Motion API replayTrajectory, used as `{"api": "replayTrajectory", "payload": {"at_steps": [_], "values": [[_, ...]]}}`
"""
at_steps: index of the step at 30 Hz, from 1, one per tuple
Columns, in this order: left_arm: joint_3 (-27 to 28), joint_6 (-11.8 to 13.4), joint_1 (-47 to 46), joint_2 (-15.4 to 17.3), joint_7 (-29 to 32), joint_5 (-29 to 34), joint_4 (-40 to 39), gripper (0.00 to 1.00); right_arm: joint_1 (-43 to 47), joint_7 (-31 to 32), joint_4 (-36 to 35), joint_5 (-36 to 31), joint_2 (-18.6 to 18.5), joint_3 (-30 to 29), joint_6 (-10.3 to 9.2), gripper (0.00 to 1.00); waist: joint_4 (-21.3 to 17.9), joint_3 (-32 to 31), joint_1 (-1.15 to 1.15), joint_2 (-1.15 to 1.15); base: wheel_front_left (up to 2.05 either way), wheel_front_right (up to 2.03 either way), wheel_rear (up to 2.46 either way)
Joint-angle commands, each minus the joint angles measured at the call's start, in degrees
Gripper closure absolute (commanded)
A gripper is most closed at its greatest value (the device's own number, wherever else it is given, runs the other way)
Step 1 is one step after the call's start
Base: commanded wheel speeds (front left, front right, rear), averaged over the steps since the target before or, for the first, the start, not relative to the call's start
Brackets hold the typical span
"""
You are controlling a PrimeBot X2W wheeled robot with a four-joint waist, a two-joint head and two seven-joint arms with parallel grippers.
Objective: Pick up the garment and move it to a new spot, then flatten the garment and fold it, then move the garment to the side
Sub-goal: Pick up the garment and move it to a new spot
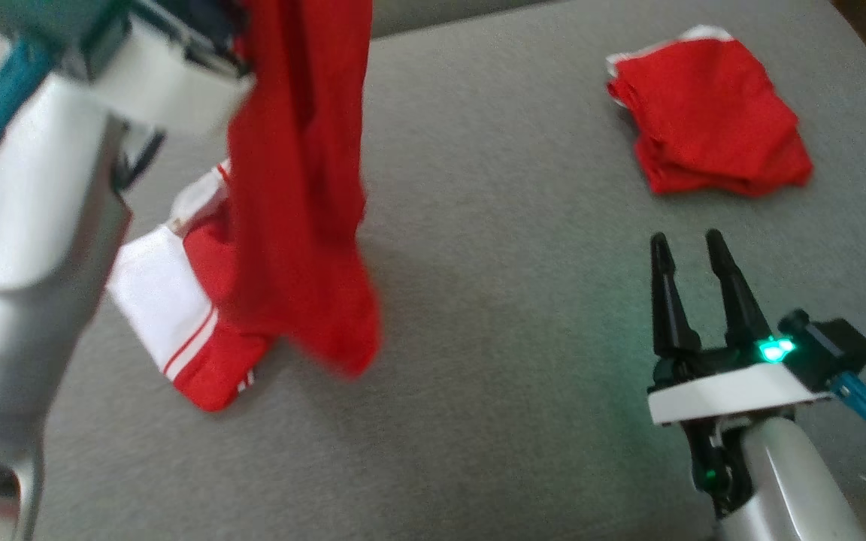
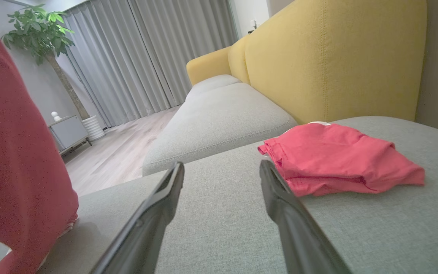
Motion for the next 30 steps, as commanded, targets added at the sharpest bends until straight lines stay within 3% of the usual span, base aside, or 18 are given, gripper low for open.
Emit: {"api": "replayTrajectory", "payload": {"at_steps": [1, 14, 15, 16, 22, 30], "values": [[1.53, -0.12, -5.43, 1.72, 0.51, 0.1, 0.65, 1.0, -3.04, -0.62, -2.6, 0.79, -0.21, 2.14, -0.05, 0.0, -3.56, 3.4, -0.01, 0.0, 0.0, 0.0, 0.0], [-4.65, -0.37, -23.33, -0.64, -2.83, 1.91, 24.56, 1.0, -5.4, -0.62, -5.27, 5.89, -0.21, 10.5, -0.05, 0.0, -13.86, 10.24, -0.01, 0.0, 0.0, 0.0, 0.0], [-4.82, -0.37, -24.12, -1.15, -3.14, 1.95, 26.14, 0.62, -5.37, -0.62, -5.34, 6.06, -0.21, 10.86, -0.05, 0.0, -14.29, 10.47, -0.01, 0.0, 0.0, 0.0, 0.0], [-5.0, -0.37, -24.71, -1.7, -3.39, 2.03, 27.69, 0.0, -5.34, -0.62, -5.44, 6.2, -0.21, 11.11, -0.05, 0.0, -14.59, 10.66, -0.01, 0.0, 0.0, 0.0, 0.0], [-7.17, -0.38, -26.0, -3.81, -2.09, 2.1, 37.69, 0.0, -5.22, -0.62, -5.71, 6.42, -0.21, 11.07, -0.05, 0.0, -14.73, 10.95, -0.01, 0.0, 0.0, 0.0, 0.0], [-6.99, -0.39, -24.45, -3.56, -3.99, -0.09, 40.57, 0.0, -5.01, -0.62, -5.05, 4.01, -0.21, 8.87, -0.05, 0.0, -9.9, 9.33, -0.01, 0.0, 0.0, 0.0, 0.0]]}}
